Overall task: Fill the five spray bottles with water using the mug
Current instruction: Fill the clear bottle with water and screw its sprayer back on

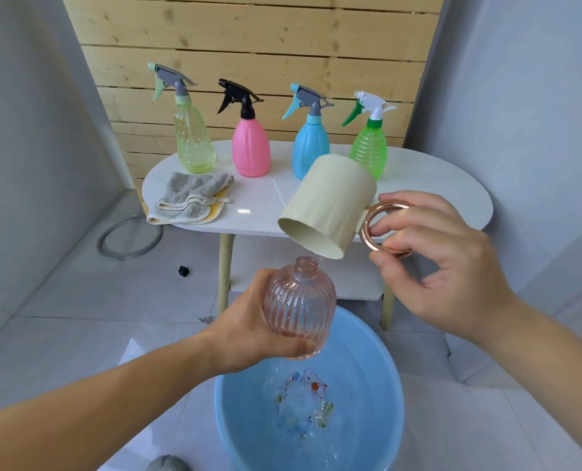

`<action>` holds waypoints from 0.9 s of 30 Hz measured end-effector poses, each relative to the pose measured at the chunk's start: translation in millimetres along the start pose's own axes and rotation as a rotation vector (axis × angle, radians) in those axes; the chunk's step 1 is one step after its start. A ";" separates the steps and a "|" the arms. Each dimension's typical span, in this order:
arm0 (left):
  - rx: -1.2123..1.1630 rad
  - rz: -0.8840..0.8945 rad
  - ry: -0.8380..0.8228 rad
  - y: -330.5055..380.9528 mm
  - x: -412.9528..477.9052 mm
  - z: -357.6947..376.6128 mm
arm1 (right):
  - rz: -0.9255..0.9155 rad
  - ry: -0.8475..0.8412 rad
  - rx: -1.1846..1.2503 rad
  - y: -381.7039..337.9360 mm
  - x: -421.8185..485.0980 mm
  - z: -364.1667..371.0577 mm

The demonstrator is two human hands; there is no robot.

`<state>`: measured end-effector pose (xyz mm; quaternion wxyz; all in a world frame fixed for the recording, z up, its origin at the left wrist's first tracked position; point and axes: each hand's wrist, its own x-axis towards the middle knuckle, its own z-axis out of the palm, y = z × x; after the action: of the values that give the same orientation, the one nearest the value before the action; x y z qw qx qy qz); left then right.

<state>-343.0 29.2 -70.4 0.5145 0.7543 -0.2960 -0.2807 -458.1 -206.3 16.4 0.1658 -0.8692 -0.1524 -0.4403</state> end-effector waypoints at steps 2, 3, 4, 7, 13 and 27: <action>-0.002 0.002 -0.003 1.3 0.0 0.5 | 0.144 0.021 0.101 2.0 -4.7 6.5; -0.005 0.002 -0.004 1.4 -0.1 0.4 | 0.217 0.028 0.157 2.4 -6.5 10.0; -0.007 0.002 -0.005 1.8 0.4 0.9 | 0.284 0.034 0.202 2.8 -8.1 12.3; -0.029 0.001 -0.001 2.4 1.5 2.0 | 0.436 0.030 0.325 1.0 -7.7 15.1; -0.072 -0.008 0.005 3.5 2.9 3.3 | 0.934 -0.016 0.558 11.1 -5.1 19.6; -0.111 -0.010 0.000 13.0 19.1 9.4 | 1.334 0.320 0.757 144.4 -6.9 -6.7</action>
<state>-339.2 5.6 -63.4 0.5541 0.7261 -0.2760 -0.2994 -407.5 -339.7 -7.7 0.7002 -0.5875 0.2881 -0.2855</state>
